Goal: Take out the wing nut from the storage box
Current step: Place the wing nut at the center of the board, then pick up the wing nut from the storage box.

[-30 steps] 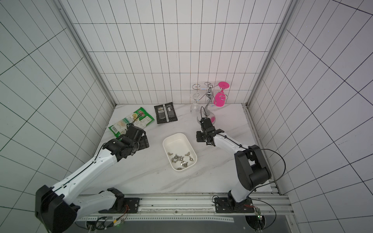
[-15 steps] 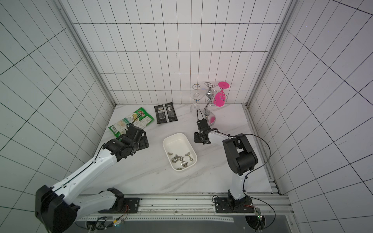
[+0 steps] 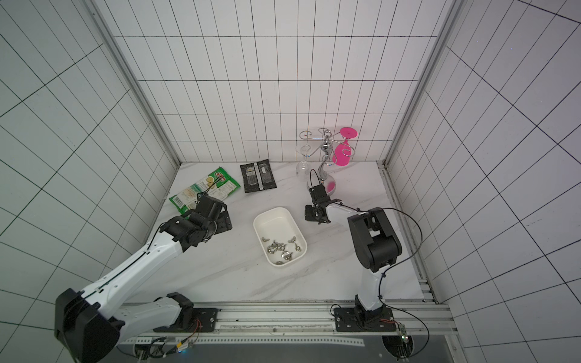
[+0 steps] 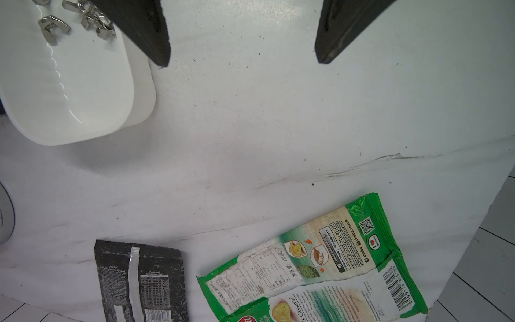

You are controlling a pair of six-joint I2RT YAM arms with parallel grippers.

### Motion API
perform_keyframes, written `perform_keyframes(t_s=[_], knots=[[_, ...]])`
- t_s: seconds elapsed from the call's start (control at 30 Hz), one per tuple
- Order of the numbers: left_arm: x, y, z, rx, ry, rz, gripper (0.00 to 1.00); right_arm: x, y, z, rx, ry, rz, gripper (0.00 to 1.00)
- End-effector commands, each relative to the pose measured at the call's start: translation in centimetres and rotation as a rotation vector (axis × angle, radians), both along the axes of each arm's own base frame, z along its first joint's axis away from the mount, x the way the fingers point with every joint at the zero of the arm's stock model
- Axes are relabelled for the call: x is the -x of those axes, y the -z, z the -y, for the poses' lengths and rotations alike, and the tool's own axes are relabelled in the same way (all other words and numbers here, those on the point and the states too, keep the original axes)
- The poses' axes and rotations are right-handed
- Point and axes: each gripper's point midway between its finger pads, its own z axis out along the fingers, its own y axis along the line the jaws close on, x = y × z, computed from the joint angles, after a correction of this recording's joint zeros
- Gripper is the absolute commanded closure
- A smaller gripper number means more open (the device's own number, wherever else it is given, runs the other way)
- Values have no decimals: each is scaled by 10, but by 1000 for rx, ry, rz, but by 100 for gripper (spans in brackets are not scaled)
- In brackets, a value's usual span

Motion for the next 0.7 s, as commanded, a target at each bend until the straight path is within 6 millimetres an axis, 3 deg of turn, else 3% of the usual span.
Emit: perform_keyframes(t_s=[0.0, 0.13, 0.33, 0.47, 0.67], knots=[[-4, -12, 2, 16, -10, 32, 15, 4, -7, 5, 24, 1, 8, 73], [-5, -12, 3, 18, -9, 30, 15, 16, -43, -7, 109, -78, 85, 70], [-7, -12, 5, 23, -9, 28, 15, 56, -87, -41, 83, -182, 153, 67], [-7, -11, 4, 18, -8, 27, 15, 92, -91, -76, 42, -303, 134, 67], [-7, -13, 2, 17, -22, 31, 14, 139, -71, -121, -40, -471, 44, 67]])
